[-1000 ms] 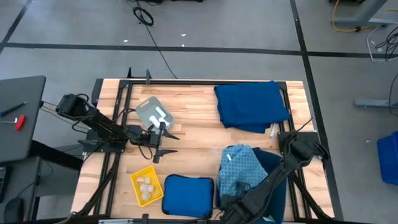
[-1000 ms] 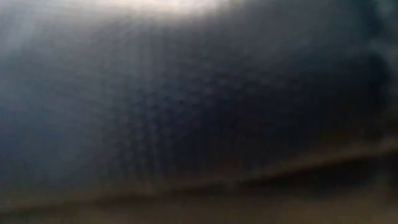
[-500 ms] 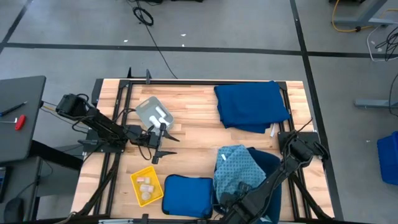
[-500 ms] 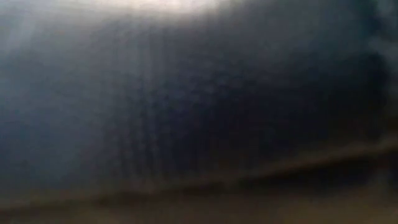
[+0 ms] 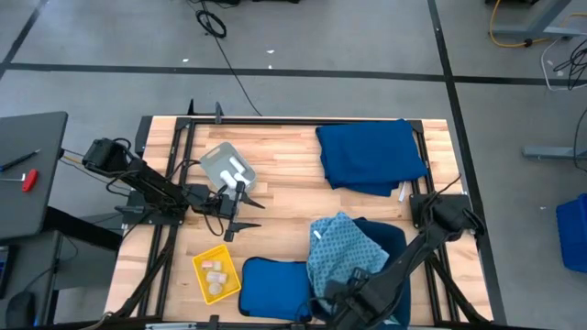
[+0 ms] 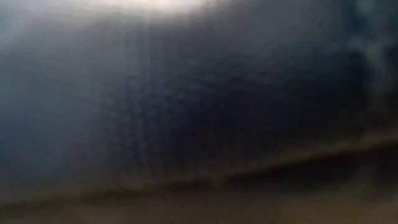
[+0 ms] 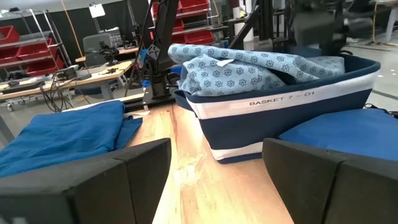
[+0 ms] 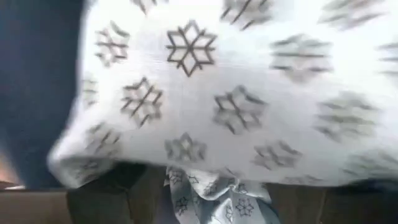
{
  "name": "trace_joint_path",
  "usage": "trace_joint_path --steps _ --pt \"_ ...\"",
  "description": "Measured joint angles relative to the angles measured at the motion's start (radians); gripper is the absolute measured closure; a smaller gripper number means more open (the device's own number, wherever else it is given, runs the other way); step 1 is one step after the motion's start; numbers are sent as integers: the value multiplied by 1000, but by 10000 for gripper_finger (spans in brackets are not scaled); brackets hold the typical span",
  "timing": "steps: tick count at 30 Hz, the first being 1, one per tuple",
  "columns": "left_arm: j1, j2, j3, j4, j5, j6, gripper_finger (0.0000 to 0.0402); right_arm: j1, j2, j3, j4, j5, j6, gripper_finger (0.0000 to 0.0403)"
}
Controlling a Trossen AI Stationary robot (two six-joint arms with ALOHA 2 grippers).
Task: Pick & place medical supplies in basket/bin
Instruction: Put the light blue patient gown into the blue laundry bin, then put the blue patient gown into the blue laundry bin
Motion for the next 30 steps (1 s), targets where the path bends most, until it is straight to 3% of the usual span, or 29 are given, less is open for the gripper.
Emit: trace_joint_path --steps 19,24,30 --pt "0 0 0 -13 0 0 145 42 -201 2 -72 280 -7 142" --pt "0 0 0 -10 0 -1 145 53 -252 2 -75 420 -77 142" --pt "0 0 0 -6 0 -3 145 57 -284 2 -82 678 -186 142"
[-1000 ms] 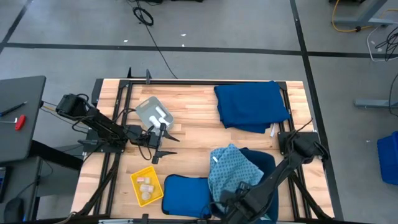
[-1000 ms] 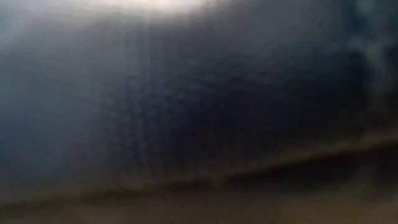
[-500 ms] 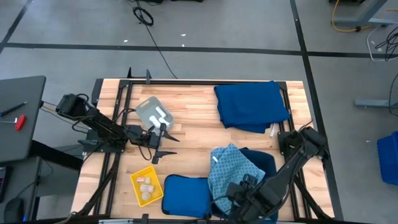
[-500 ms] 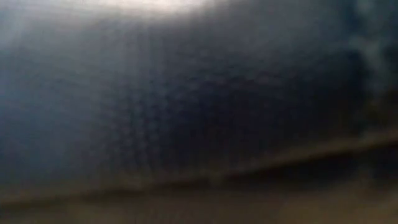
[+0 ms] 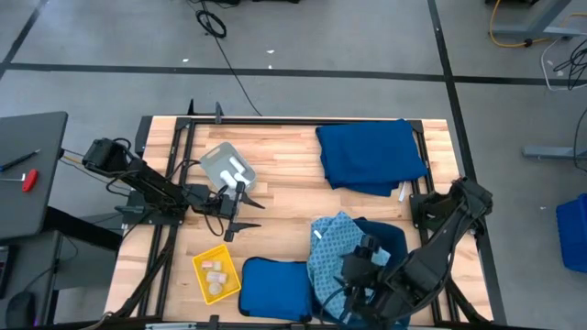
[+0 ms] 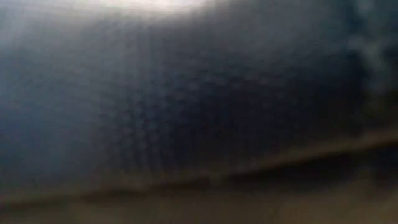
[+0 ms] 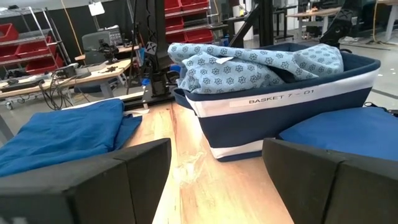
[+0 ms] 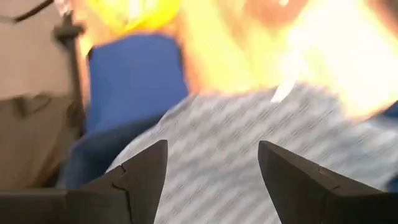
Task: Pick & place medical supplies in basket/bin
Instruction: Put the blue patient gown into the blue laundry bin
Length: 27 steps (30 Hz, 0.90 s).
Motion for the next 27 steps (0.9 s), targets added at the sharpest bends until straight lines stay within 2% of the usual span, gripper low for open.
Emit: trace_joint_path --steps 4,10,15,18,22,27 --pt "0 0 0 3 0 -5 145 -6 -3 -6 -58 177 -19 142" --pt "0 0 0 16 4 -11 145 -43 -2 -23 -228 438 92 142" --pt "0 0 0 16 7 -11 145 -79 -2 -23 -265 642 48 142" --pt "0 0 0 16 8 -11 145 -135 -2 -23 -310 640 50 142" --pt "0 0 0 16 7 -18 145 -248 -2 -23 -356 524 60 142" --pt "0 0 0 15 7 -19 145 -375 -2 -23 -344 437 -60 142"
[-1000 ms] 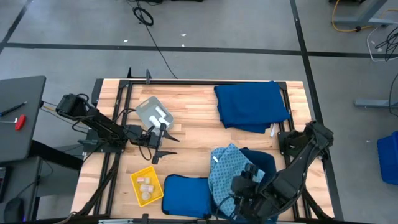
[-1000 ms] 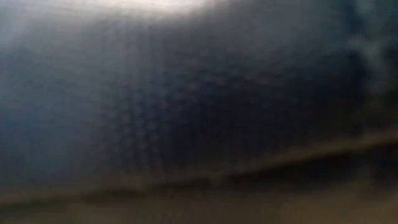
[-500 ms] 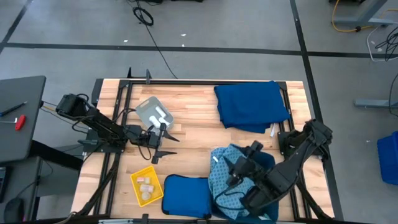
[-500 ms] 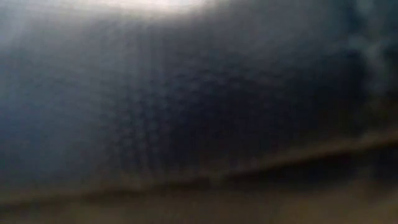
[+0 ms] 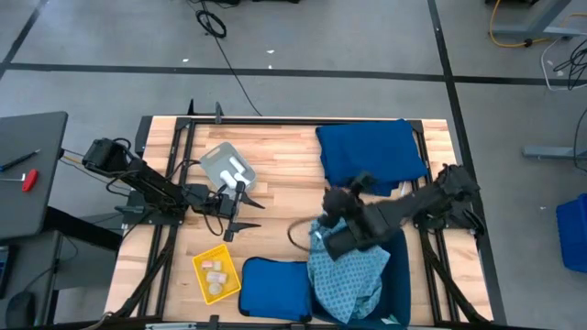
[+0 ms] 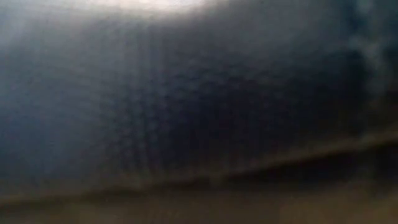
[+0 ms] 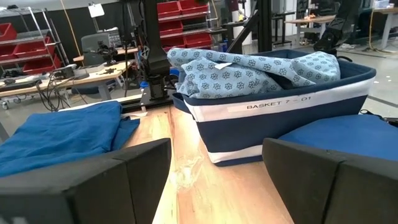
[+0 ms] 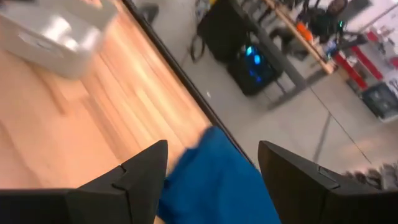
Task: Pick & place medical supplies in basket/bin
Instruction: Put the blue patient gown into the blue laundry bin
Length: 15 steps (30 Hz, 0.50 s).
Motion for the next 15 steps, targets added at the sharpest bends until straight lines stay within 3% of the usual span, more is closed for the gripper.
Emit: trace_joint_path --steps 4,7,11,15 --pt "0 0 0 -5 -5 -1 145 -105 0 0 73 -103 -167 142" --pt "0 0 0 -14 -7 -1 145 -160 0 0 241 -191 -382 142" --pt "0 0 0 -20 -7 0 145 -216 1 0 526 -408 -685 142" --pt "0 0 0 -22 -8 0 145 -268 1 0 722 -636 -868 143"
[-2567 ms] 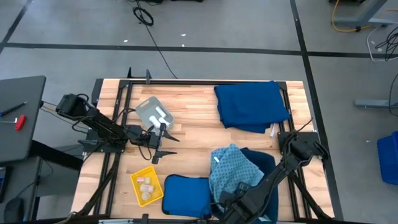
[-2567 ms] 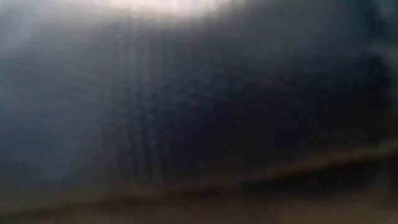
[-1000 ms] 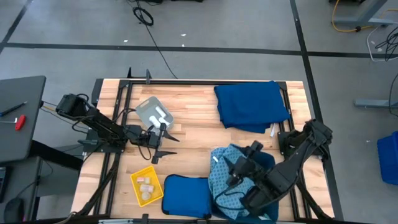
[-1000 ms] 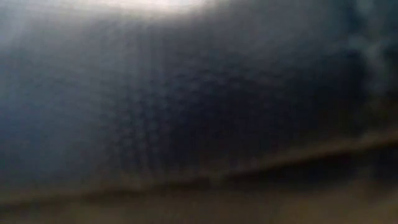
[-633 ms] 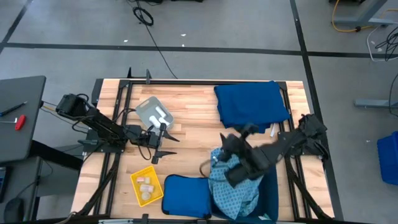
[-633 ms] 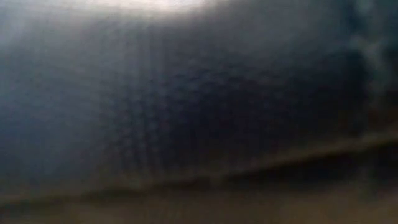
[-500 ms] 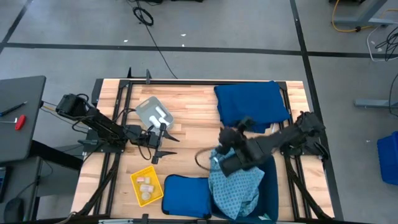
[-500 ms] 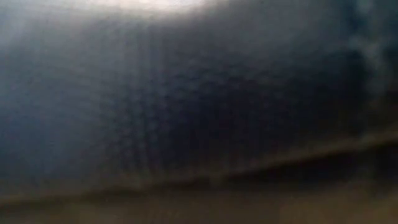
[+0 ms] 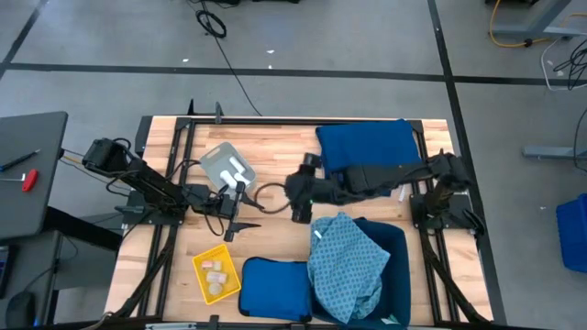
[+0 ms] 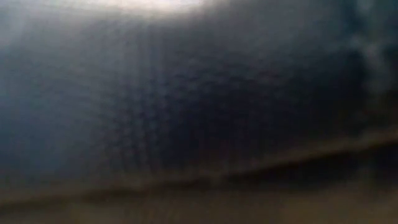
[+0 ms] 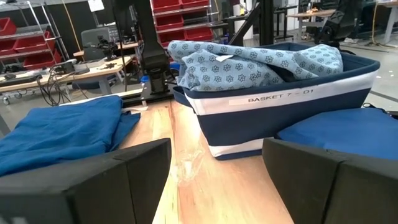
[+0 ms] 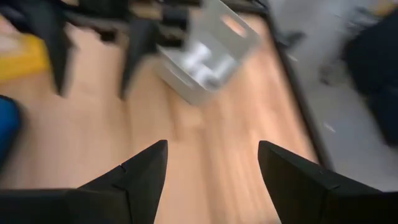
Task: Pick & place medical supplies in basket/bin
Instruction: Put the blue patient gown into the blue laundry bin
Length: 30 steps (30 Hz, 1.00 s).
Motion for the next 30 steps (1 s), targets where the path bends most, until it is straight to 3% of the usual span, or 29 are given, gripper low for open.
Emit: trace_joint_path --steps 3,13,30 --pt "0 0 0 -1 0 0 145 -45 0 0 31 -98 -41 142" --pt "0 0 0 -1 0 -4 145 -254 0 0 -289 -123 -17 143" --pt "1 0 0 0 -9 -14 145 -615 0 0 -437 -304 -144 142"
